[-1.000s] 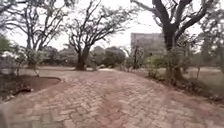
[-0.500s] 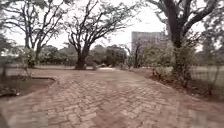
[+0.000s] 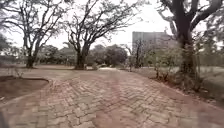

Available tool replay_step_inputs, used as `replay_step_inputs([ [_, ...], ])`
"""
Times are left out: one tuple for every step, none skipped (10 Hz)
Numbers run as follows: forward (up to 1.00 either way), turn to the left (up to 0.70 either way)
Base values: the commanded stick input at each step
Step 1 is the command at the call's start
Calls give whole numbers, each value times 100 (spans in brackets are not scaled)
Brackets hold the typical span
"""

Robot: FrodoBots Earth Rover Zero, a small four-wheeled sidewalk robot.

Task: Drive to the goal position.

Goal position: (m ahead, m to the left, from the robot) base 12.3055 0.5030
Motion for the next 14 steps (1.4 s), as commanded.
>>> replay_step_inputs([
  [70, 0],
  [70, 0],
  [70, 0],
  [70, 0],
  [70, 0],
  [70, 0],
  [70, 0],
  [70, 0],
  [70, 0],
  [70, 0],
  [70, 0],
  [70, 0],
  [70, 0],
  [70, 0],
])
